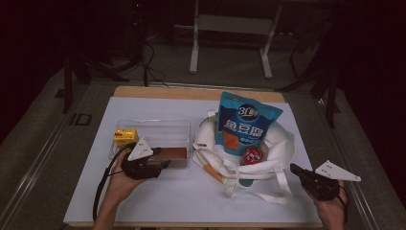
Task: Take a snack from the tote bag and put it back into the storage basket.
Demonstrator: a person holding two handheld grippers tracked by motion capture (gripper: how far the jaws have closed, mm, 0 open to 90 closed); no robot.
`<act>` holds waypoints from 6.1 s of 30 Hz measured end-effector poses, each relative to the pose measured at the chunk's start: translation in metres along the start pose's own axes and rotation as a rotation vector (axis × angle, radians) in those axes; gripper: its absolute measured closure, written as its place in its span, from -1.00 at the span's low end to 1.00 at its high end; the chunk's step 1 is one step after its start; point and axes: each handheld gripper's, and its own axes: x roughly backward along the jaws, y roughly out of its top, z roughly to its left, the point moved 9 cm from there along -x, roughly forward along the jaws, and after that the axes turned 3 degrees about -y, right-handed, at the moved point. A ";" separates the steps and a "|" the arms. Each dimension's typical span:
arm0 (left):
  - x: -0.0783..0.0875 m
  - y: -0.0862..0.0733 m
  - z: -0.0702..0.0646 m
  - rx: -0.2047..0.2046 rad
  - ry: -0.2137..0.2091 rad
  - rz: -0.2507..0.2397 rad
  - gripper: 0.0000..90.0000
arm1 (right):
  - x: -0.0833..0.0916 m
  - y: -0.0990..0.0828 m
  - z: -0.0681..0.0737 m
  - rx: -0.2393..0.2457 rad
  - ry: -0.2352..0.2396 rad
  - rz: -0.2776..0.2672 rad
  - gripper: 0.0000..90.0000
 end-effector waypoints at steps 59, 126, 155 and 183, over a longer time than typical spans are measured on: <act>-0.002 -0.017 -0.027 -0.056 -0.057 0.020 0.02 | -0.035 0.056 0.041 0.056 0.087 -0.032 0.83; -0.021 -0.042 -0.049 -0.063 -0.125 0.103 -0.05 | -0.103 0.118 0.034 -0.041 0.035 0.037 -0.10; -0.025 -0.044 -0.051 -0.067 -0.135 0.117 -0.06 | -0.130 0.131 0.036 -0.199 0.132 -0.009 0.52; -0.023 -0.050 -0.052 -0.056 -0.134 0.114 -0.06 | -0.127 0.137 0.043 -0.464 0.229 -0.048 1.00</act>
